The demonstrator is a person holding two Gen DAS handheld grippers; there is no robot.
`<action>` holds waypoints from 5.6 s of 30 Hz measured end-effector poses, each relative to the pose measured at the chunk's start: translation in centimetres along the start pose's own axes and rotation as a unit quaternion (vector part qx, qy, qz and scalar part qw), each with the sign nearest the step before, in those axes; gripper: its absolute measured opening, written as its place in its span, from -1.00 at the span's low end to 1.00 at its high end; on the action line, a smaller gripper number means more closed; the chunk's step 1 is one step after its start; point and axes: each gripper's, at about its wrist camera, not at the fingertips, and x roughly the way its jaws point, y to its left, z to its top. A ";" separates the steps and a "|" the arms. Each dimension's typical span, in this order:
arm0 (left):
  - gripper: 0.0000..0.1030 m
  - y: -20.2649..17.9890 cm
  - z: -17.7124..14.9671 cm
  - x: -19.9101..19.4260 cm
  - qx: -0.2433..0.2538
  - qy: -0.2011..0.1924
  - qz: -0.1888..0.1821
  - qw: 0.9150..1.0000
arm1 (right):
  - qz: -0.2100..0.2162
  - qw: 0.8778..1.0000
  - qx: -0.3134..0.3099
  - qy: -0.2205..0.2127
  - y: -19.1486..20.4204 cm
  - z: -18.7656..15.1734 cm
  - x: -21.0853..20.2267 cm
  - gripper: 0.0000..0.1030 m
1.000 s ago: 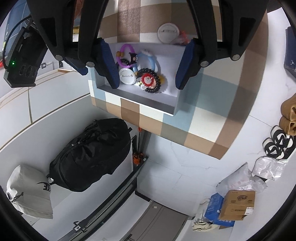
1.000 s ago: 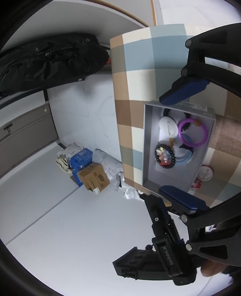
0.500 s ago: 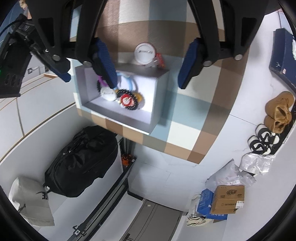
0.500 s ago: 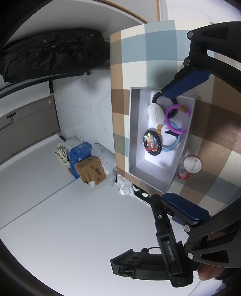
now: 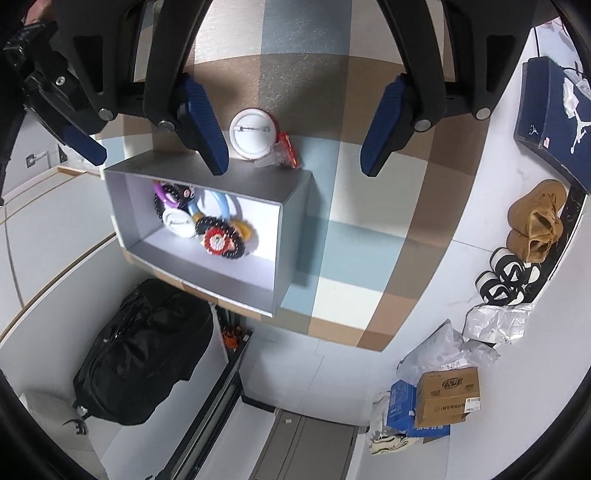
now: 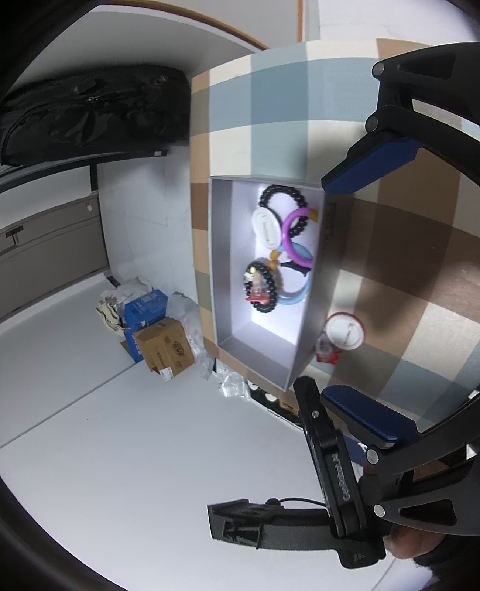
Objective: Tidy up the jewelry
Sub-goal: 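Move both tools to the remaining red charm and second white badge, then close the left tool on the red charm while the right tool grips the white badge, then carry the charm and badge over the silver box with both tools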
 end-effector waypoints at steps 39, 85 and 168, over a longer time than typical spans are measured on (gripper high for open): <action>-0.52 -0.6 -0.4 2.3 0.018 0.042 -0.043 0.998 | -0.016 0.999 0.012 0.025 -1.0 -1.6 0.2 1.00; -0.52 5.3 0.5 -3.9 -0.089 -0.019 -0.130 0.987 | -0.099 0.976 -0.185 0.061 7.4 -4.2 8.8 0.05; -0.52 -5.4 5.8 2.4 0.010 -0.016 -0.085 0.996 | 0.018 0.999 0.041 -0.016 -4.0 7.0 1.4 -0.18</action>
